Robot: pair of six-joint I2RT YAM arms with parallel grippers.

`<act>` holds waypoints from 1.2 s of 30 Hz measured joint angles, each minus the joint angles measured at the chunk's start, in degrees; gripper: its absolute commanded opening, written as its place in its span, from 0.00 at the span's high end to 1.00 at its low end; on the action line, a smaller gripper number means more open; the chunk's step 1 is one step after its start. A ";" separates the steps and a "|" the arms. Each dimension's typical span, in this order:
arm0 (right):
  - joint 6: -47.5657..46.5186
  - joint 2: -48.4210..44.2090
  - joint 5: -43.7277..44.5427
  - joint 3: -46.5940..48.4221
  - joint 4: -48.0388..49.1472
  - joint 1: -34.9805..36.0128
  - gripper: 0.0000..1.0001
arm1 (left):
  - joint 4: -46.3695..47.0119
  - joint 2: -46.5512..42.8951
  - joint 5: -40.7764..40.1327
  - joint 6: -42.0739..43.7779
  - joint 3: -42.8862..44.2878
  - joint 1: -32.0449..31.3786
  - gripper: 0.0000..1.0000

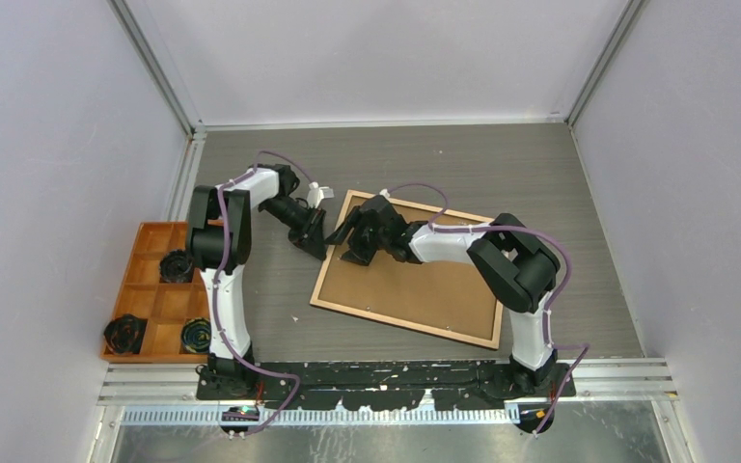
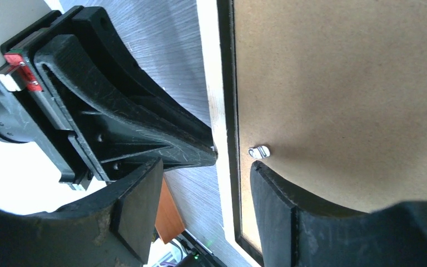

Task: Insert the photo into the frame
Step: Adjust the photo frame at the center of the board, then install the photo frame at the center of the board.

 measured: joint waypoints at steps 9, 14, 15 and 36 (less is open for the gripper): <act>1.40 0.68 0.04 0.00 -1.16 0.00 0.38 | 0.33 0.00 0.02 -0.57 -0.24 0.00 0.82; 1.40 0.68 0.37 0.37 -2.69 0.00 0.38 | 0.33 0.00 0.02 -0.63 -0.24 0.00 0.83; 1.40 0.68 0.50 0.44 -2.89 0.00 0.38 | 0.31 0.00 0.02 -0.63 -0.24 0.00 0.83; 0.17 2.27 1.49 3.23 -4.48 -0.15 0.41 | 1.18 -0.33 0.48 -1.25 -1.16 -0.02 0.84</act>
